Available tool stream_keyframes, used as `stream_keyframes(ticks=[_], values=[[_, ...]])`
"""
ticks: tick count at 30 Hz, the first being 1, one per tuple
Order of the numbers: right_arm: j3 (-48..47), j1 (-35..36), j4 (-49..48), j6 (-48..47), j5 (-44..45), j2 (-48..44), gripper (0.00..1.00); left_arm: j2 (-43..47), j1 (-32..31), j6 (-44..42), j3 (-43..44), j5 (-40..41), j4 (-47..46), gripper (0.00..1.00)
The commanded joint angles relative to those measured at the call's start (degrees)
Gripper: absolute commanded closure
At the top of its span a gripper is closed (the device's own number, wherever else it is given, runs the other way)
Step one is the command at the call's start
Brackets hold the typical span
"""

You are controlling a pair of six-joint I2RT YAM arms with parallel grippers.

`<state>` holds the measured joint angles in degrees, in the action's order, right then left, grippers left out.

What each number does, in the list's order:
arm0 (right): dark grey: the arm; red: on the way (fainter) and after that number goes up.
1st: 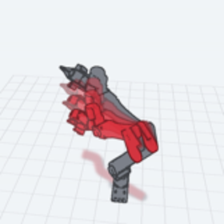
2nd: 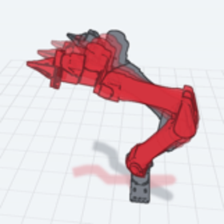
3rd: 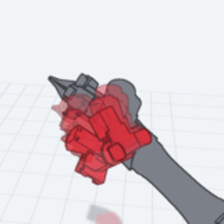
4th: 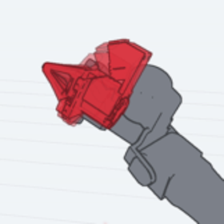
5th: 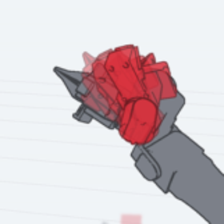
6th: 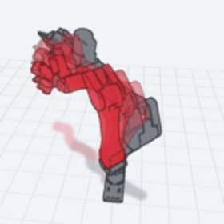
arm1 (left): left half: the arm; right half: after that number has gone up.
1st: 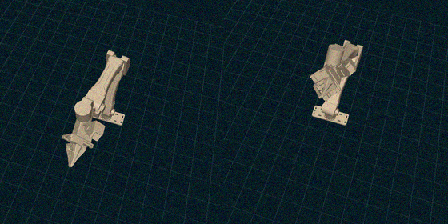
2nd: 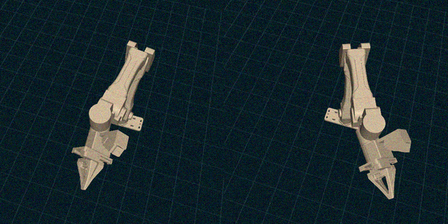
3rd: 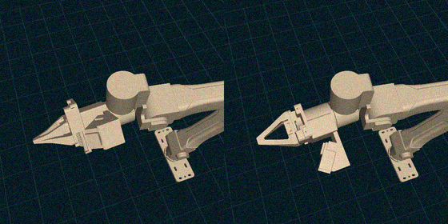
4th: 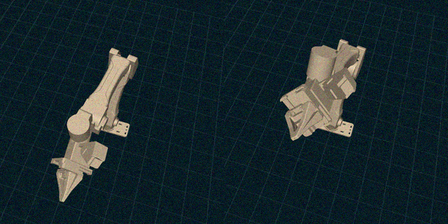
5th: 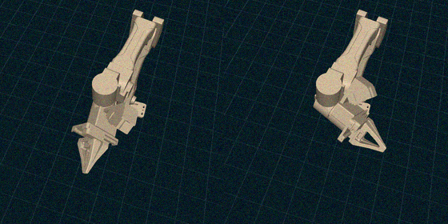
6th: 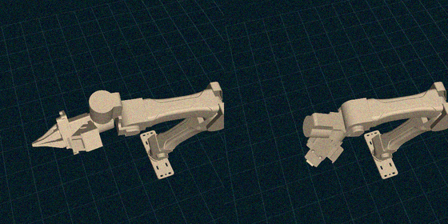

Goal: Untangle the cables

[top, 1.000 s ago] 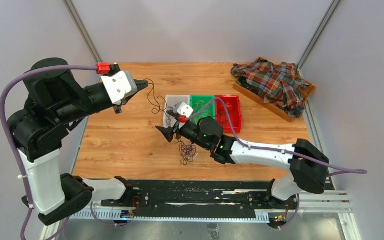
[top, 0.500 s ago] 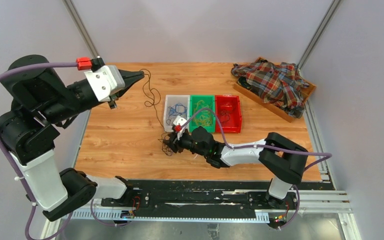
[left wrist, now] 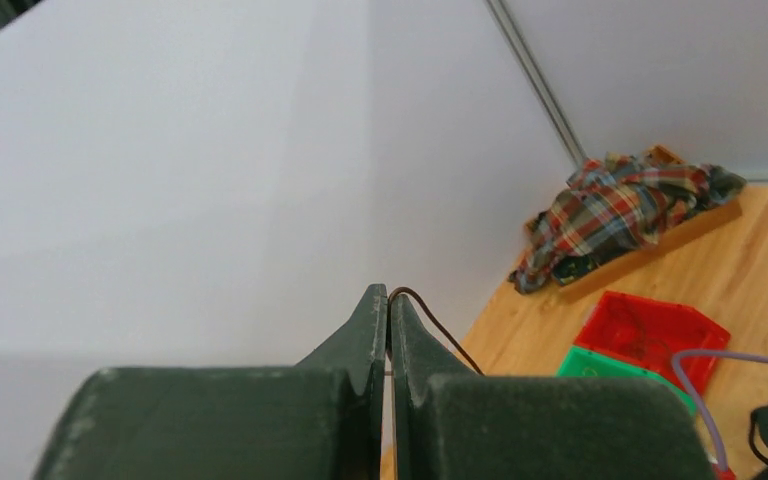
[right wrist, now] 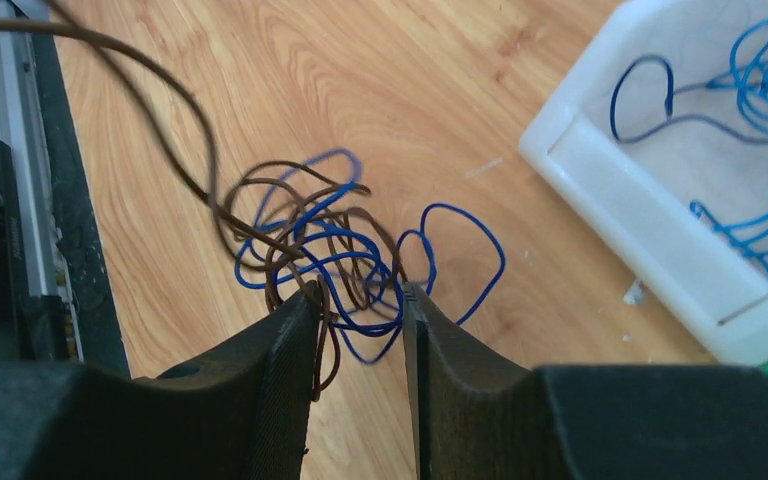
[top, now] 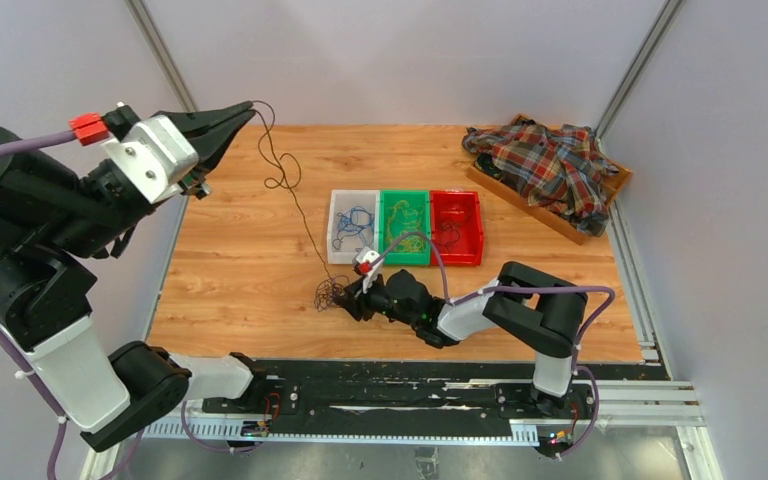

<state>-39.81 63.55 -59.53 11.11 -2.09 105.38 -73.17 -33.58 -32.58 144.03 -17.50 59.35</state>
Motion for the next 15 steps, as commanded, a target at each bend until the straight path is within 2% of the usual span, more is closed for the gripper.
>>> stream_keyframes(ticks=[1, 4, 9, 15], values=[[2.8, -0.1, -4.7, 1.9, 2.5, 0.5, 0.64, 1.2, -0.4, 0.0, 0.8, 3.0, -9.7, 1.00], [2.9, -0.1, -1.5, 0.9, 2.9, -0.5, 0.64, 2.3, -0.4, 0.3, -1.2, 5.7, -15.0, 1.00], [5.4, 0.1, -1.1, 0.8, 4.0, -2.0, 0.64, 4.8, -0.4, -1.8, -6.7, 11.6, -28.8, 1.00], [7.6, 0.4, -1.0, 1.0, 5.3, -3.0, 0.63, 3.3, -0.4, -5.1, -5.5, 14.8, -44.5, 1.00]])
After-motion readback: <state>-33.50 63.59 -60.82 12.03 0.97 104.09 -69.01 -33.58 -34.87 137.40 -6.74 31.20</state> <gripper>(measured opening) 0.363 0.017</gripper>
